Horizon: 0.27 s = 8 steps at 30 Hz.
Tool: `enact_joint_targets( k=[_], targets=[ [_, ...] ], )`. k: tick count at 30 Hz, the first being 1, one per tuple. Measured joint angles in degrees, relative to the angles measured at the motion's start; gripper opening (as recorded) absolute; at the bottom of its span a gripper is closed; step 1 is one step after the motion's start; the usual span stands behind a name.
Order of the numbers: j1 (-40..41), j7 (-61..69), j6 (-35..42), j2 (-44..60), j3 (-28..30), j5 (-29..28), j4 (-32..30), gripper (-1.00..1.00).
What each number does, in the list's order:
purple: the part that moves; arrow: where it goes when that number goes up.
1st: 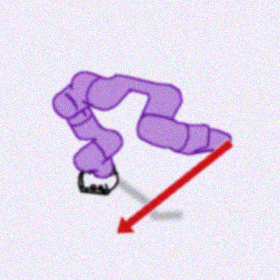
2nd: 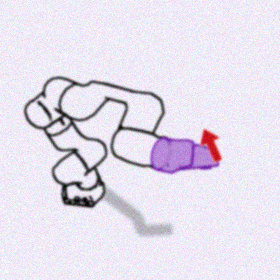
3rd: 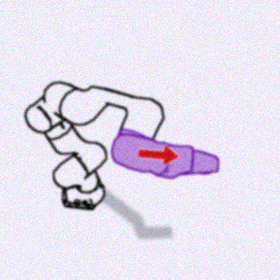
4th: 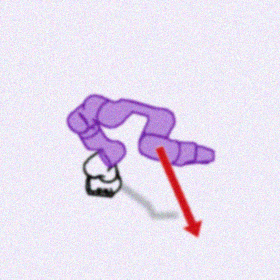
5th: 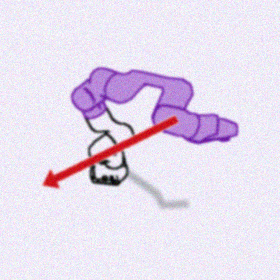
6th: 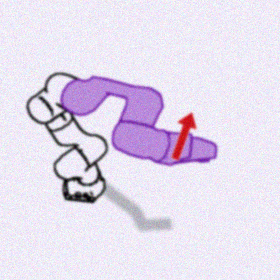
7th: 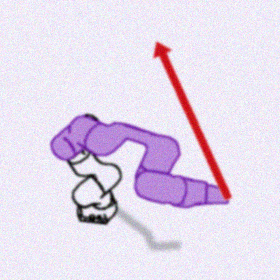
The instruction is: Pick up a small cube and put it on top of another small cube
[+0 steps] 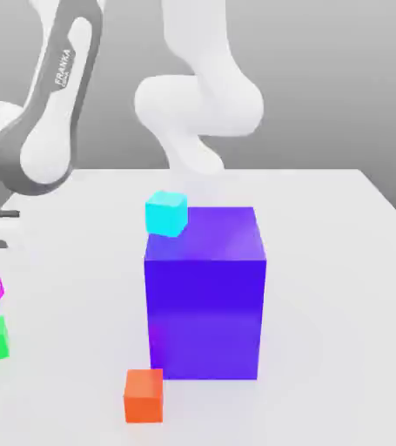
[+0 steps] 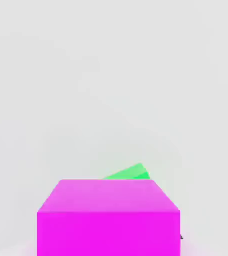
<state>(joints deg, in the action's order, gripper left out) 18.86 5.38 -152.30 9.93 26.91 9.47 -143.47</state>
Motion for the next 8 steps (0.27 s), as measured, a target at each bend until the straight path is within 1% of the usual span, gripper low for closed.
enact_joint_targets(
  k=[4,5,8],
  targets=[
    [2.7,4.5,-4.5,5.7,-3.5,6.1,0.4,-1.00],
    [3.4,5.4,-5.4,6.8,-4.4,7.3,0.5,1.00],
    [3.4,5.4,-5.4,6.8,-4.4,7.3,0.5,1.00]
  ],
)
